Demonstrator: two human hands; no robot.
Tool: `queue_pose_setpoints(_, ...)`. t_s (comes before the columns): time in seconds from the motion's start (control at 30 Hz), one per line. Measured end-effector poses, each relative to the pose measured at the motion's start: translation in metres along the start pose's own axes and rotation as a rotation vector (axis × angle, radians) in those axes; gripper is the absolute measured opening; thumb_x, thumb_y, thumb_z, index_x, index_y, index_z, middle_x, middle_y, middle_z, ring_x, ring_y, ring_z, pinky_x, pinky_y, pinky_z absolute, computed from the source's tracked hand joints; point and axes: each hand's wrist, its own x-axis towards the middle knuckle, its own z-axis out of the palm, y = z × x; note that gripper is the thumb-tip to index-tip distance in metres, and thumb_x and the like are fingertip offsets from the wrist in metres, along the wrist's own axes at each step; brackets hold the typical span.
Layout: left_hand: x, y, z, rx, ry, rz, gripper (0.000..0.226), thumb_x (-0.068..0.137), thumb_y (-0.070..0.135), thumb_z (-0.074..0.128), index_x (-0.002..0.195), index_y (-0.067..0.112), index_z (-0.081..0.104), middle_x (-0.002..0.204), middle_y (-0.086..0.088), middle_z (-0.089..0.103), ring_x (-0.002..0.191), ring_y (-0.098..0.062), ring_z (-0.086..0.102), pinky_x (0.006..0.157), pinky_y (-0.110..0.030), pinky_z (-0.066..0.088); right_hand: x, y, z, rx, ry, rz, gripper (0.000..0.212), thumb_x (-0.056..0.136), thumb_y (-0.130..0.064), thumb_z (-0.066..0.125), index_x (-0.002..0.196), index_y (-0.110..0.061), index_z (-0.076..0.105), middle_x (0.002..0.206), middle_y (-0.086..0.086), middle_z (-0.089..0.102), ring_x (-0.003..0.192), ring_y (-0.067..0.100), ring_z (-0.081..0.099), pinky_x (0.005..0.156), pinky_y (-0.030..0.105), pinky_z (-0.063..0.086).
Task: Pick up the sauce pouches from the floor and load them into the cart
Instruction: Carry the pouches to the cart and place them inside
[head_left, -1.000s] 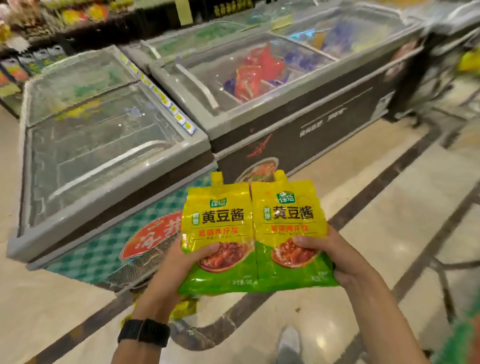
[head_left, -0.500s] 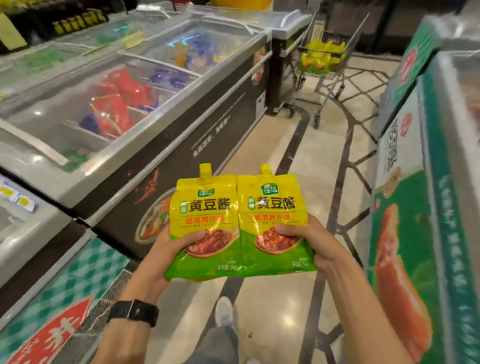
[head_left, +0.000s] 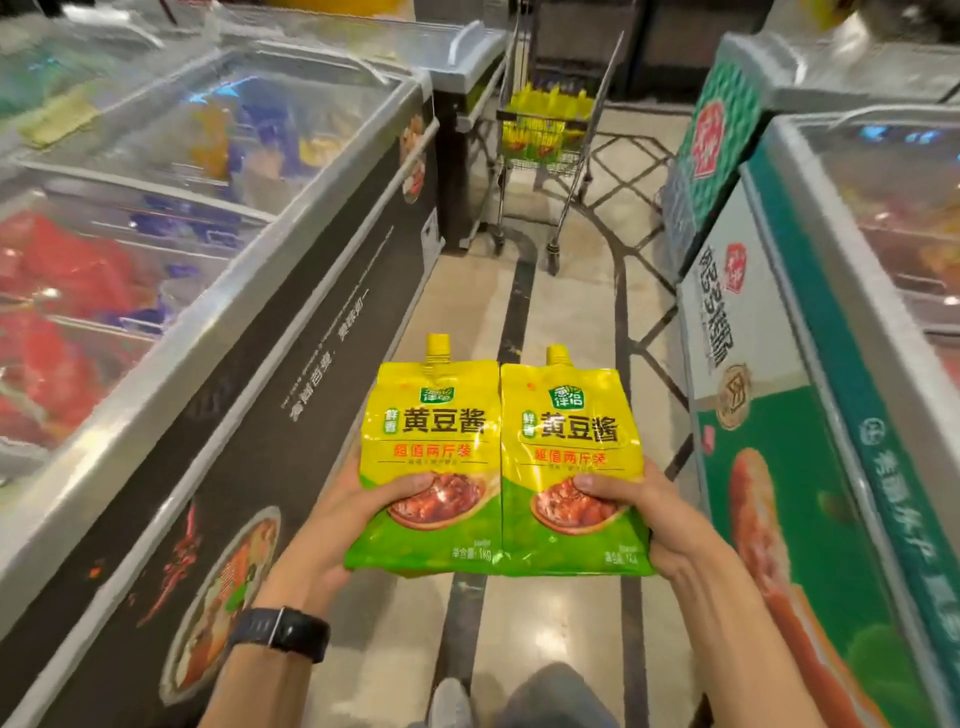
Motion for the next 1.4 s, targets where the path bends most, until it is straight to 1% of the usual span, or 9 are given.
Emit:
queue_pose_setpoints(0.07, 0.037, 0.016, 0.002, 0.014, -0.032, -0.026, 0.12, 0.029, 0.037, 0.103, 0.135, 0.009, 0.054, 0.116, -0.017, 0.073, 0.1, -0.035, 0.072, 0.073, -0.04, 0.06, 0.028, -0.016, -0.002, 0.004, 0.031, -0.006, 0.1, 0.023, -0.023, 0.1, 0.116, -0.008, 0.064, 0.106, 0.018, 0.074, 0.092, 0.035, 0.072, 0.069, 0.041, 0.061)
queue_pose_setpoints(0.13, 0.075, 0.029, 0.007, 0.039, -0.063, -0.027, 0.116, 0.026, 0.038, 0.102, 0.129, 0.009, 0.058, 0.114, -0.017, 0.073, 0.097, -0.032, 0.074, 0.071, -0.038, 0.061, 0.06, -0.032, -0.008, 0.001, 0.053, -0.02, 0.109, 0.019, -0.028, 0.1, 0.119, -0.007, 0.063, 0.108, 0.019, 0.073, 0.095, 0.036, 0.071, 0.074, 0.043, 0.061)
queue_pose_setpoints(0.33, 0.197, 0.072, 0.027, 0.121, -0.035, -0.009, 0.116, 0.012, 0.052, 0.099, 0.115, 0.011, 0.064, 0.102, -0.013, 0.077, 0.083, -0.025, 0.076, 0.065, -0.033, 0.06, 0.173, -0.089, -0.032, 0.002, 0.023, -0.042, 0.107, 0.019, -0.032, 0.1, 0.116, -0.005, 0.065, 0.107, 0.02, 0.073, 0.093, 0.035, 0.072, 0.077, 0.042, 0.061)
queue_pose_setpoints(0.43, 0.251, 0.107, 0.038, 0.126, -0.048, -0.004, 0.119, 0.013, 0.049, 0.1, 0.118, 0.009, 0.063, 0.101, -0.013, 0.077, 0.083, -0.026, 0.076, 0.063, -0.031, 0.06, 0.231, -0.124, -0.04, -0.01, 0.02, -0.024, 0.111, 0.022, -0.031, 0.101, 0.122, -0.005, 0.062, 0.11, 0.02, 0.072, 0.1, 0.04, 0.069, 0.083, 0.047, 0.058)
queue_pose_setpoints(0.63, 0.344, 0.169, 0.06, 0.076, -0.103, -0.028, 0.11, 0.009, 0.037, 0.1, 0.11, 0.01, 0.065, 0.094, -0.017, 0.077, 0.071, -0.029, 0.076, 0.052, -0.034, 0.06, 0.329, -0.202, -0.047, 0.009, -0.022, -0.036, 0.111, 0.025, -0.028, 0.1, 0.125, -0.005, 0.058, 0.111, 0.018, 0.072, 0.1, 0.036, 0.07, 0.073, 0.039, 0.059)
queue_pose_setpoints(0.9, 0.528, 0.233, 0.053, 0.123, -0.126, -0.059, 0.113, 0.03, 0.04, 0.101, 0.129, 0.008, 0.059, 0.115, -0.021, 0.072, 0.099, -0.042, 0.071, 0.075, -0.046, 0.061, 0.477, -0.28, -0.055, 0.071, 0.063, -0.022, 0.108, 0.032, -0.022, 0.101, 0.129, -0.006, 0.055, 0.117, 0.021, 0.069, 0.107, 0.041, 0.066, 0.095, 0.059, 0.05)
queue_pose_setpoints(1.17, 0.698, 0.313, 0.065, 0.193, -0.24, -0.064, 0.113, 0.025, 0.042, 0.101, 0.125, 0.009, 0.06, 0.11, -0.018, 0.074, 0.093, -0.036, 0.074, 0.068, -0.038, 0.061, 0.603, -0.353, -0.059, 0.159, 0.18, -0.063, 0.111, 0.028, -0.021, 0.101, 0.128, -0.004, 0.056, 0.116, 0.022, 0.069, 0.106, 0.042, 0.067, 0.088, 0.053, 0.055)
queue_pose_setpoints(1.3, 0.767, 0.345, 0.087, 0.177, -0.303, -0.089, 0.105, 0.03, 0.034, 0.101, 0.124, 0.011, 0.06, 0.112, -0.019, 0.074, 0.098, -0.038, 0.073, 0.078, -0.045, 0.06, 0.657, -0.383, -0.08, 0.185, 0.258, -0.039, 0.118, 0.022, -0.019, 0.102, 0.129, -0.01, 0.054, 0.114, 0.019, 0.071, 0.105, 0.041, 0.067, 0.089, 0.056, 0.054)
queue_pose_setpoints(1.4, 0.821, 0.362, 0.105, 0.171, -0.326, -0.087, 0.11, 0.023, 0.034, 0.102, 0.122, 0.012, 0.06, 0.109, -0.018, 0.075, 0.095, -0.036, 0.074, 0.068, -0.037, 0.062, 0.703, -0.405, -0.101, 0.179, 0.271, -0.037, 0.119, 0.018, -0.02, 0.102, 0.128, -0.012, 0.056, 0.113, 0.018, 0.071, 0.105, 0.041, 0.067, 0.086, 0.055, 0.055)
